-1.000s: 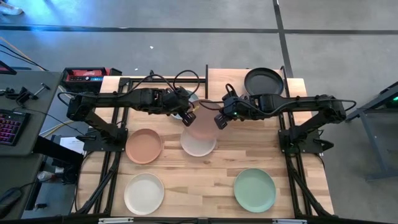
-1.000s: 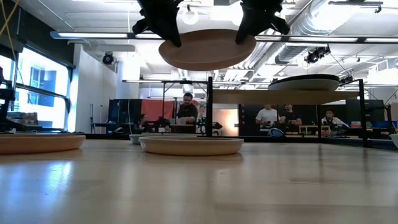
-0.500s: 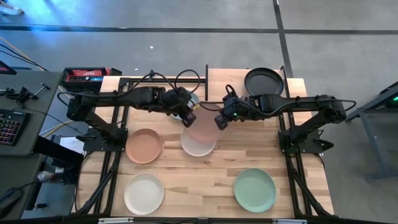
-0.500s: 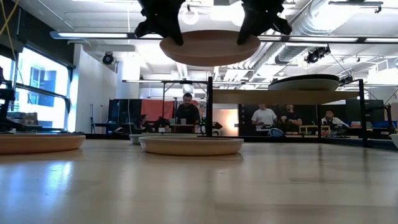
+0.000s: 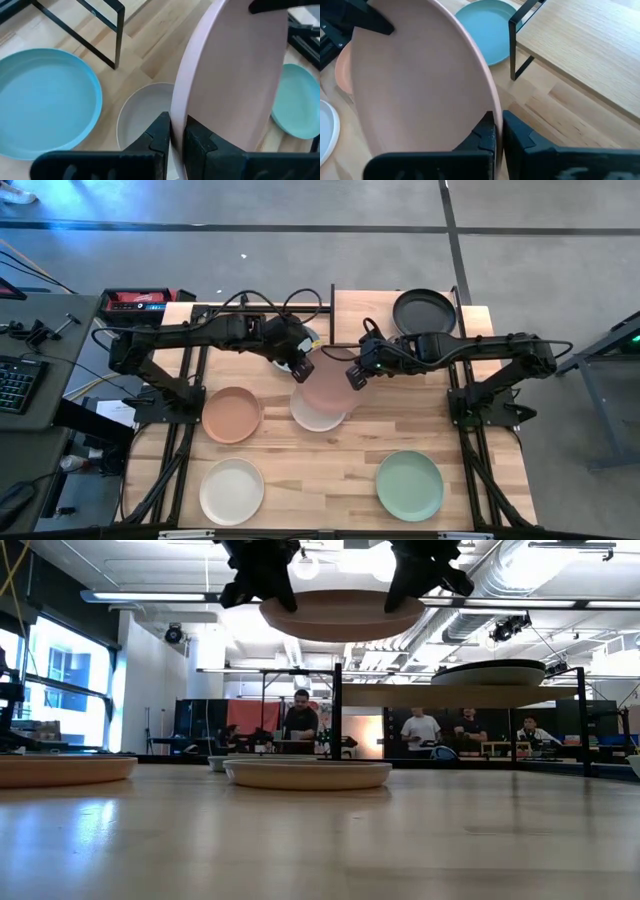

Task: Place and stack plates onto a shelf
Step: Stack the pink plate on the top of the black plate on the shelf

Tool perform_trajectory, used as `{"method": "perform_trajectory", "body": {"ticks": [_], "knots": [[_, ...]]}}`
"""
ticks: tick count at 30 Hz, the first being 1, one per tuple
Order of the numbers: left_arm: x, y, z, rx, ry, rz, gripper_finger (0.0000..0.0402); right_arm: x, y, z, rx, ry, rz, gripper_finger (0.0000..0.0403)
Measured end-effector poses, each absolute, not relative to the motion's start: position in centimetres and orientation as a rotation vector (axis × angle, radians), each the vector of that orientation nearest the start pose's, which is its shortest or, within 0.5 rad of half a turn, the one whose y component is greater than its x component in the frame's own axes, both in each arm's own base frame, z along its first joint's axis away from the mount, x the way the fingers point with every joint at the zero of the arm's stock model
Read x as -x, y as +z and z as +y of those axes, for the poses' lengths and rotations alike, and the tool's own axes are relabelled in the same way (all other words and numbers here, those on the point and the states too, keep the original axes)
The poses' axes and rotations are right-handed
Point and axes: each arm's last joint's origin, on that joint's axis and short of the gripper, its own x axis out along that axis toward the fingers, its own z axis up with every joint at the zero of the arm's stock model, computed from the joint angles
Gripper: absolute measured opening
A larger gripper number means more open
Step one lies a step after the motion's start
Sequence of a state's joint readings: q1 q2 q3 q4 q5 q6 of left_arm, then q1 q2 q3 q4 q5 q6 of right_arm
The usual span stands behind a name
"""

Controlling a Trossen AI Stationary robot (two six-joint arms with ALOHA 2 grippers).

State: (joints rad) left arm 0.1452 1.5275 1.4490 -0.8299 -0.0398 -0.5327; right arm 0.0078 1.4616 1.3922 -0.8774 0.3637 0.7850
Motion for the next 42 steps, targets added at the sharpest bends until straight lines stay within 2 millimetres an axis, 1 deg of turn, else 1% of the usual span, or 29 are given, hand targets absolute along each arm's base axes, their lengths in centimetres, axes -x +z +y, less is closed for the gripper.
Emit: {"method": "perform_trajectory", "body": {"ticks": [6, 15, 20, 23, 26, 32, 35, 42], "knots": [[-32.0, 32.2, 4.8, 0.537, 0.401, 0.879, 0.0024, -29.4, 33.1, -0.8, -0.528, -0.685, 0.759, 0.0000], [-32.4, 32.4, 5.0, 0.636, 0.448, 0.817, 0.0024, -29.1, 32.9, -0.8, -0.523, -0.681, 0.804, 0.0000], [-32.3, 32.4, 5.5, 0.695, 0.407, 0.829, 0.0025, -29.0, 32.9, -0.8, -0.516, -0.668, 0.814, 0.0000], [-32.2, 32.4, 6.1, 0.713, 0.395, 0.826, 0.0033, -29.0, 32.9, -0.8, -0.505, -0.658, 0.822, 0.0000], [-32.3, 32.6, 6.5, 0.702, 0.383, 0.805, 0.0052, -29.0, 32.8, -0.8, -0.490, -0.654, 0.833, 0.0000], [-32.5, 32.9, 6.6, 0.664, 0.382, 0.760, 0.0088, -28.6, 32.6, -1.1, -0.467, -0.663, 0.885, 0.0000], [-32.5, 33.1, 6.6, 0.657, 0.385, 0.751, 0.0095, -28.2, 32.7, -1.5, -0.455, -0.670, 0.904, 0.0000], [-32.4, 33.1, 6.9, 0.612, 0.379, 0.758, 0.0097, -26.8, 33.7, -2.7, -0.457, -0.660, 0.903, 0.0000]]}}
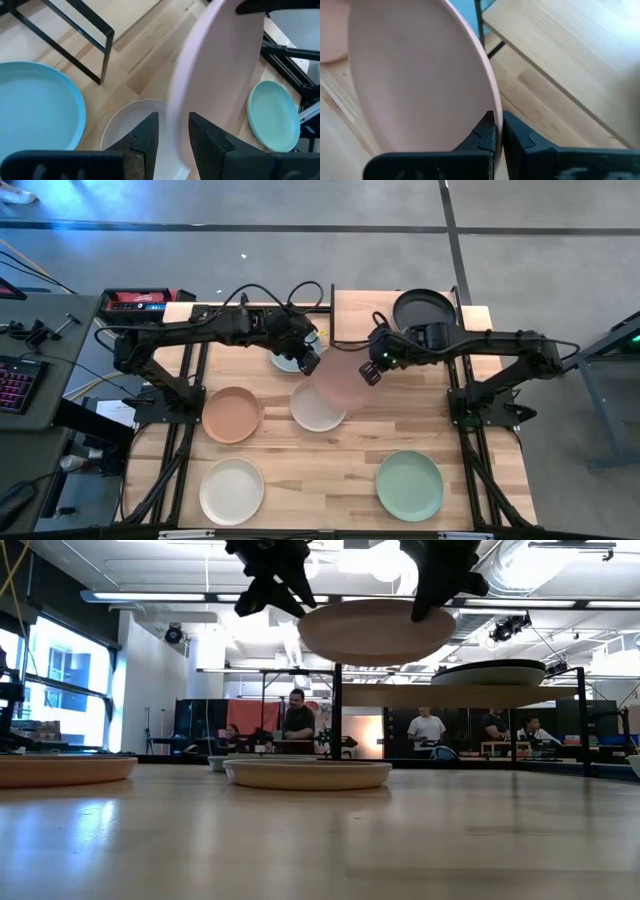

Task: Place and stack plates onto a shelf
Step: Stack the pink plate on the top of the black plate on the shelf

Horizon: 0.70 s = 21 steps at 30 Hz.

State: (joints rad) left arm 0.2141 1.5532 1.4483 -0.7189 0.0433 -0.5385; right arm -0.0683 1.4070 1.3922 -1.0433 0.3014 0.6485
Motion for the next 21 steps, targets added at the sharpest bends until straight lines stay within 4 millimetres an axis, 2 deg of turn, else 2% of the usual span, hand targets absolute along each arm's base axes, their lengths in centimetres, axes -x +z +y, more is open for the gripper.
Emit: {"method": "perform_trajectory", "body": {"ticks": [9, 21], "knots": [[-32.1, 33.3, 9.0, 0.579, 0.409, 0.712, 0.0097, -24.0, 34.9, -5.3, -0.487, -0.717, 0.927, 0.0000], [-31.5, 33.3, 10.9, 0.391, 0.385, 0.737, 0.0097, -19.7, 36.6, -10.6, -0.629, -0.914, 0.817, 0.0000]]}}
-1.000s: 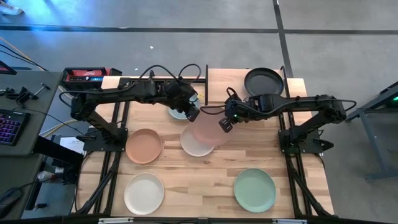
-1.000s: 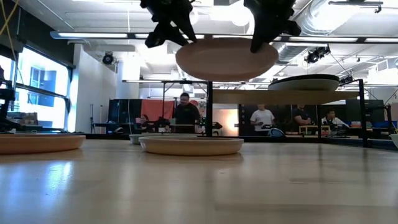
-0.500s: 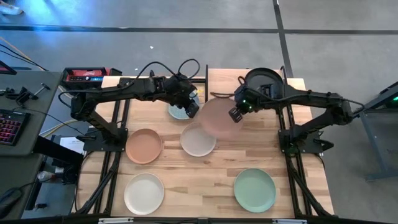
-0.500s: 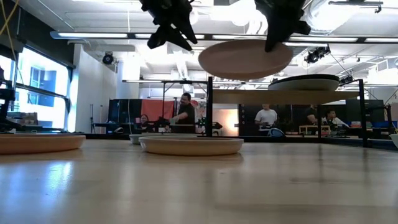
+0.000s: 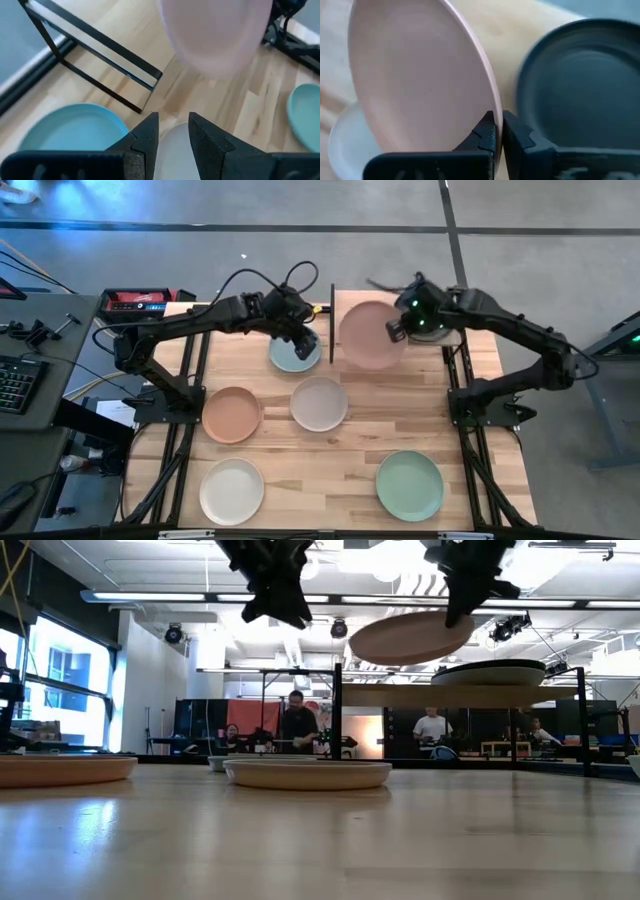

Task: Place and stack plates onto a shelf
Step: Stack the pink plate on the top of the black plate on the shelf

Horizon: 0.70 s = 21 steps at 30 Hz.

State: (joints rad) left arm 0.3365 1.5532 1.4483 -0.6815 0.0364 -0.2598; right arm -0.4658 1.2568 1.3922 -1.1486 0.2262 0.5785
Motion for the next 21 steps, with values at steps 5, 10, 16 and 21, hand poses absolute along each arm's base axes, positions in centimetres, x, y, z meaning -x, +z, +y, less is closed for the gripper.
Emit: {"method": "perform_trajectory", "body": {"ticks": [5, 10, 16, 21], "knots": [[-31.3, 33.3, 11.5, 0.310, 0.365, 0.749, 0.0097, -17.3, 37.6, -11.8, -0.720, -1.024, 0.709, 0.0000], [-31.1, 33.3, 12.2, 0.252, 0.356, 0.759, 0.0097, -14.4, 38.8, -11.9, -0.794, -1.148, 0.594, 0.0000], [-30.6, 33.2, 13.1, 0.194, 0.353, 0.777, 0.0097, -11.2, 39.7, -10.5, -0.873, -1.306, 0.482, 0.0000], [-30.2, 33.1, 13.6, 0.157, 0.349, 0.802, 0.0097, -9.4, 40.2, -9.1, -0.947, -1.380, 0.386, 0.0000]]}}
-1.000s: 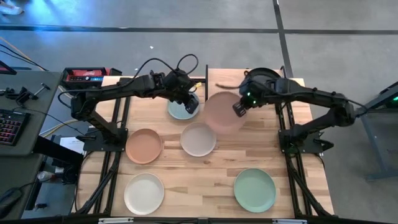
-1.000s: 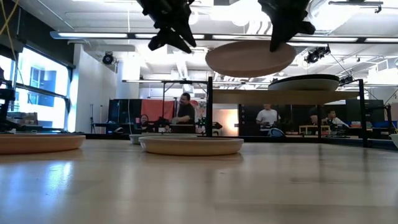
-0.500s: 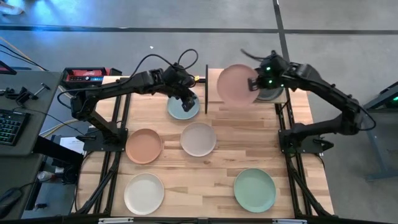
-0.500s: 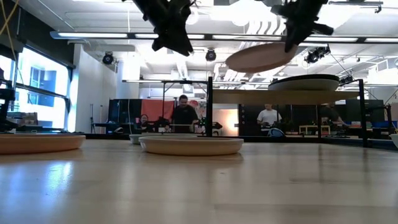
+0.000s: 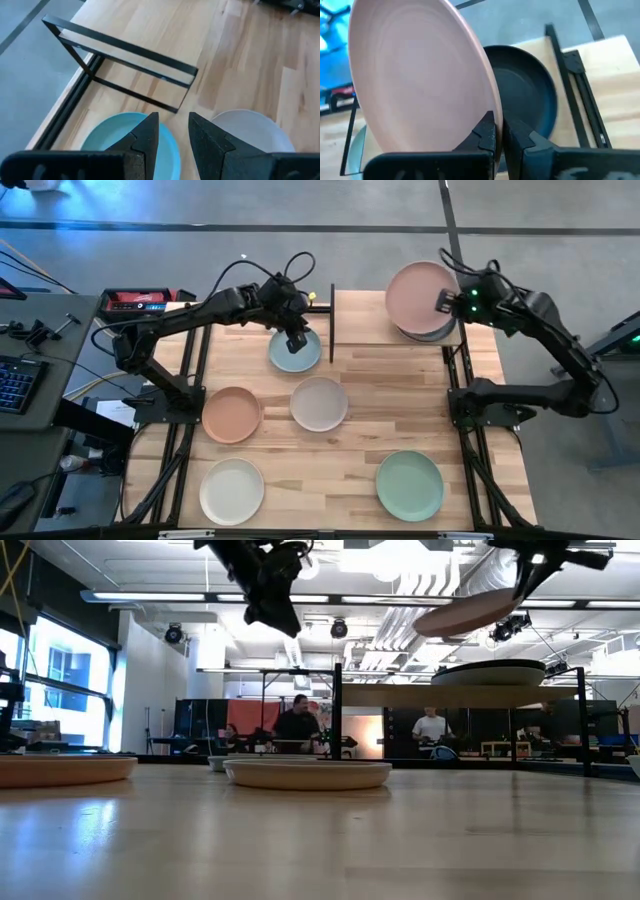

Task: Place and stack plates onto a shelf
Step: Stack the pink plate on the top of the black plate on the shelf

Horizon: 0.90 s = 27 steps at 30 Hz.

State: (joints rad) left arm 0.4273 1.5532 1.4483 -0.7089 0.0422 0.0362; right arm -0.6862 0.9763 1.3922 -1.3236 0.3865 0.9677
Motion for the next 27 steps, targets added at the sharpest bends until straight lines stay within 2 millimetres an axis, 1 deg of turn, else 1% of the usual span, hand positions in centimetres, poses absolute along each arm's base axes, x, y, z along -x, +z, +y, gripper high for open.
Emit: {"method": "perform_trajectory", "body": {"ticks": [2, 4, 7, 9, 11, 15, 18, 21, 27], "knots": [[-30.1, 33.1, 13.8, 0.150, 0.350, 0.808, 0.0097, -9.1, 40.0, -8.7, -0.971, -1.395, 0.381, 0.0000], [-30.0, 33.1, 14.0, 0.141, 0.351, 0.810, 0.0097, -9.2, 39.4, -8.4, -0.988, -1.398, 0.356, 0.0000], [-29.9, 33.1, 14.2, 0.138, 0.354, 0.813, 0.0097, -9.5, 37.5, -7.9, -1.032, -1.388, 0.340, 0.0000], [-29.8, 33.0, 14.3, 0.143, 0.357, 0.824, 0.0097, -9.4, 36.3, -7.5, -1.061, -1.390, 0.299, 0.0000], [-29.6, 32.9, 14.4, 0.142, 0.358, 0.839, 0.0097, -9.1, 35.5, -7.3, -1.081, -1.401, 0.240, 0.0000], [-29.4, 32.8, 14.6, 0.135, 0.358, 0.860, 0.0097, -8.4, 34.9, -7.1, -1.100, -1.425, 0.116, 0.0000], [-29.4, 32.8, 14.6, 0.134, 0.358, 0.859, 0.0097, -7.8, 34.4, -7.0, -1.123, -1.468, 0.067, 0.0000], [-29.4, 32.8, 14.6, 0.117, 0.350, 0.862, 0.0097, -7.5, 33.6, -7.2, -1.154, -1.502, 0.052, 0.0000], [-29.4, 32.8, 14.6, 0.106, 0.345, 0.864, 0.0097, -7.7, 32.1, -7.7, -1.220, -1.529, 0.066, 0.0000]]}}
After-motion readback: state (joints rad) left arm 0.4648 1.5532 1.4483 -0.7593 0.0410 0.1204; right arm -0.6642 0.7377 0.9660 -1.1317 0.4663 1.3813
